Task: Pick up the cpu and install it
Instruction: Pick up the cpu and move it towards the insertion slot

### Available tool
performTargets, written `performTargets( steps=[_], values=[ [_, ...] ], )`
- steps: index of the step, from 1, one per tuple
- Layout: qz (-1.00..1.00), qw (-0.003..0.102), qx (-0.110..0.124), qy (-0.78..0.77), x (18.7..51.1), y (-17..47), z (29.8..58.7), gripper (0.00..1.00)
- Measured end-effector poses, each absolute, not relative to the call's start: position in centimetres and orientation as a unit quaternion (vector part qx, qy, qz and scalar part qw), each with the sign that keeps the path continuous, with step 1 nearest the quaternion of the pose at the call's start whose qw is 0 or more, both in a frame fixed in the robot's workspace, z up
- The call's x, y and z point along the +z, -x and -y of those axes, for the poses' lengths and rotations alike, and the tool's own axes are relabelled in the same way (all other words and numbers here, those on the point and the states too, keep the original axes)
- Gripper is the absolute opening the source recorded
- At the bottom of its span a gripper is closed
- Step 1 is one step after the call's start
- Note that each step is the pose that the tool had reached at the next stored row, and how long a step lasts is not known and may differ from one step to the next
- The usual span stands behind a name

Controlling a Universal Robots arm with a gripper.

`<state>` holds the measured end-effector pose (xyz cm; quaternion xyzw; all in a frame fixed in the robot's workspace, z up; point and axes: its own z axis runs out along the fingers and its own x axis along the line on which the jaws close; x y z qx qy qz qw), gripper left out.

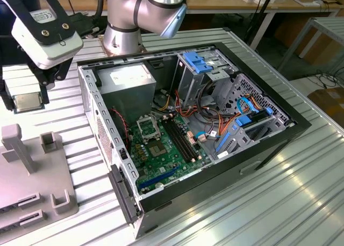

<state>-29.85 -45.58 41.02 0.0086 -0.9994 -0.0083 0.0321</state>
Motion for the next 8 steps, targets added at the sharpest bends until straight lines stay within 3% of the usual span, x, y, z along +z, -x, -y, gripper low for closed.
performTargets(
  steps=[8],
  values=[
    [0.999,0.032,-0.008,-0.009,40.99,28.79,45.57,0.47]
  ],
)
